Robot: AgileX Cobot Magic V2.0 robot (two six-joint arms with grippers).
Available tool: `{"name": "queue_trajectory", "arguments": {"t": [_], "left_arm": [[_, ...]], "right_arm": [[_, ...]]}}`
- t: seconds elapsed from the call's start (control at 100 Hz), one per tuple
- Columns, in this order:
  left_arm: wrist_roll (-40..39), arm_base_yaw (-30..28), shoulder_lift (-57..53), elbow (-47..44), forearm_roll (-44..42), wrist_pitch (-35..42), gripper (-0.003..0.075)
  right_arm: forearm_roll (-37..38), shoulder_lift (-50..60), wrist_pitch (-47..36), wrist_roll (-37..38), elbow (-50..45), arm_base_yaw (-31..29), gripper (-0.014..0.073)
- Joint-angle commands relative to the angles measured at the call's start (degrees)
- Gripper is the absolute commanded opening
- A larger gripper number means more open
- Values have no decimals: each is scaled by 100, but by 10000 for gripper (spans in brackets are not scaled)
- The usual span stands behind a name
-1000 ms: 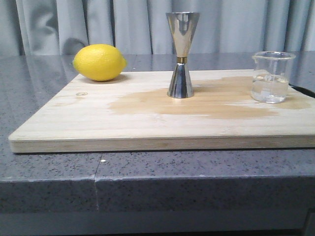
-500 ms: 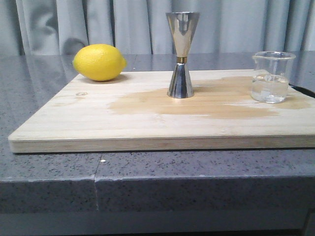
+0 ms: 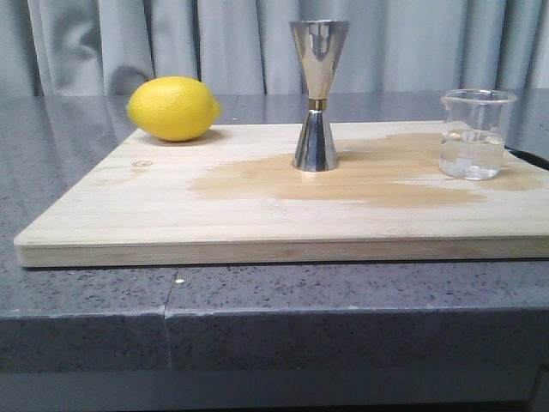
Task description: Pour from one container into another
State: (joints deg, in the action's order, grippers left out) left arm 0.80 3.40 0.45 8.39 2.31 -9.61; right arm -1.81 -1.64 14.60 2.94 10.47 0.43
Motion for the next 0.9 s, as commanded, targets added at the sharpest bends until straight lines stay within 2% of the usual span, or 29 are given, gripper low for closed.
{"name": "queue_trajectory", "arguments": {"t": [0.0,0.27,0.89], "left_arm": [[44,46,390,610,-42,43,-19],[44,46,1330,1472,-43,15,-19],[44,46,1393,1460,-10,13,-19]], "right_arm": [[140,-406,-6,-294,594,-36,-75],[290,-1335,-91,-371,1455,-36,-75],[290,-1375,-192,-371,1456,-36,-75]]}}
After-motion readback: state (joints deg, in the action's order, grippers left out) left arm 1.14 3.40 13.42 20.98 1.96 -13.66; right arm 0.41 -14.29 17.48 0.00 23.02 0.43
